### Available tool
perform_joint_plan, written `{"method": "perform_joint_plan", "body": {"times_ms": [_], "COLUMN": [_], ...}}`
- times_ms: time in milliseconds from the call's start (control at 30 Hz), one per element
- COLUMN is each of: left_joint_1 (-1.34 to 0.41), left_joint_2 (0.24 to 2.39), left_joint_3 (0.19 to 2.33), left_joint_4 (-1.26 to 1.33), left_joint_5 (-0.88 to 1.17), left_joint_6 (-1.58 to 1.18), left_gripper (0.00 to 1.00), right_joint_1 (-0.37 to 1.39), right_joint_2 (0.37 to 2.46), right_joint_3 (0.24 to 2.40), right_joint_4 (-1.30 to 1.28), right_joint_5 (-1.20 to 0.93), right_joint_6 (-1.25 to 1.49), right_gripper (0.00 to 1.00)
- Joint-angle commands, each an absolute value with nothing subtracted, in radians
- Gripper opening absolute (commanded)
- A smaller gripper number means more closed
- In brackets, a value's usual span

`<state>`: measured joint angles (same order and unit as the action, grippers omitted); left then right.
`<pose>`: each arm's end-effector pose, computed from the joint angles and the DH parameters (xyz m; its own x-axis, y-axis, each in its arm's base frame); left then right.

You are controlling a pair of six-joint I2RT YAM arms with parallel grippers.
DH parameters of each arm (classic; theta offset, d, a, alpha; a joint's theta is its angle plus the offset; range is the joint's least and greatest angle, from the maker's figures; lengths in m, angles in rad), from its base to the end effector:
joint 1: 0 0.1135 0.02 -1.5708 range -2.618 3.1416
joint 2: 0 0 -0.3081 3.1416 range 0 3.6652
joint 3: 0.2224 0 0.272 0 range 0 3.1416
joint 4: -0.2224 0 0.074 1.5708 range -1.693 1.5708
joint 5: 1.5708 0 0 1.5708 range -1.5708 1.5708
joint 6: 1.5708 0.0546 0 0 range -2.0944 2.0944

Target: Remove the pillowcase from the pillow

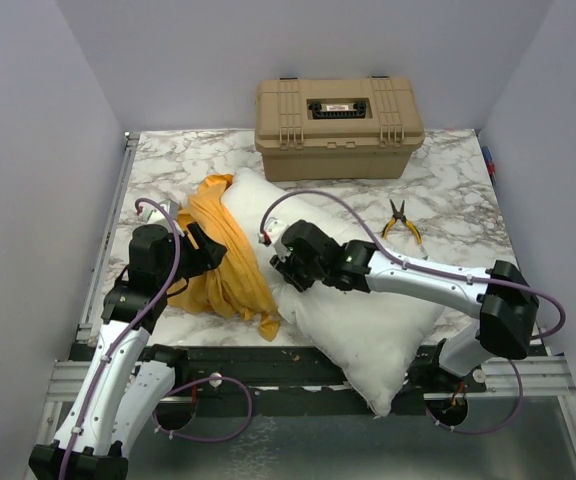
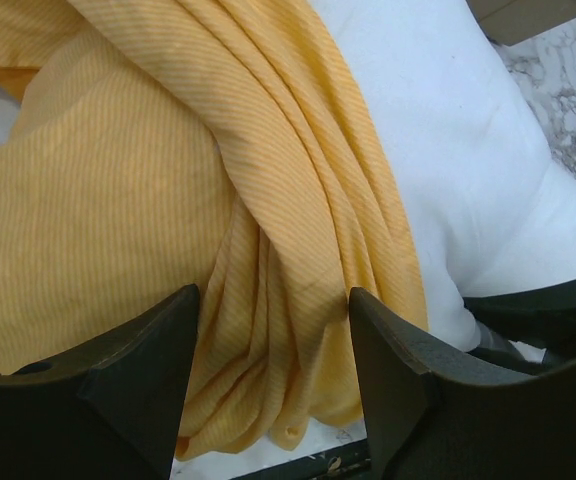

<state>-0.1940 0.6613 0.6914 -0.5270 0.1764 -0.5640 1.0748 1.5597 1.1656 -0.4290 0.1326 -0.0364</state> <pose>0.1478 -0.0388 0.3098 -0.5777 -0.4228 -0.6982 0.0383 0.8404 -0.5406 0.1832 0.3235 0.2812 -0.3186 -0.6645 -0.6760 -0.8411 0.5270 -0.1216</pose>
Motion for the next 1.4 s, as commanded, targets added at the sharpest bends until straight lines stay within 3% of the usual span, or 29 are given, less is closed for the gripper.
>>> {"method": "perform_joint_plan", "body": {"times_ms": [0,33,67,633,700,933,1367], "left_joint_1": [-0.196,-0.196,-0.195,-0.268,-0.3,-0.315,-0.314], "left_joint_2": [0.664,0.665,0.668,0.784,0.798,0.794,0.862], "left_joint_3": [0.694,0.696,0.697,0.657,0.658,0.698,0.897], "left_joint_4": [-0.553,-0.553,-0.553,-0.421,-0.413,-0.432,-0.48], "left_joint_5": [0.22,0.223,0.228,0.268,0.242,0.103,-0.417], "left_joint_6": [-0.568,-0.568,-0.568,-0.65,-0.65,-0.595,-0.426], "left_gripper": [0.63,0.63,0.63,0.6,0.51,0.0,0.0], "right_joint_1": [1.001,0.988,0.973,0.911,0.904,0.837,0.753], "right_joint_2": [1.582,1.577,1.57,1.503,1.492,1.379,1.063], "right_joint_3": [1.145,1.146,1.146,1.129,1.12,1.043,0.896], "right_joint_4": [-0.394,-0.383,-0.373,-0.28,-0.28,-0.281,-0.337], "right_joint_5": [0.116,0.107,0.101,0.006,0.008,0.039,0.143], "right_joint_6": [0.035,0.047,0.058,0.131,0.137,0.155,0.154], "right_gripper": [0.16,0.03,0.01,0.01,0.01,0.0,0.01]}}
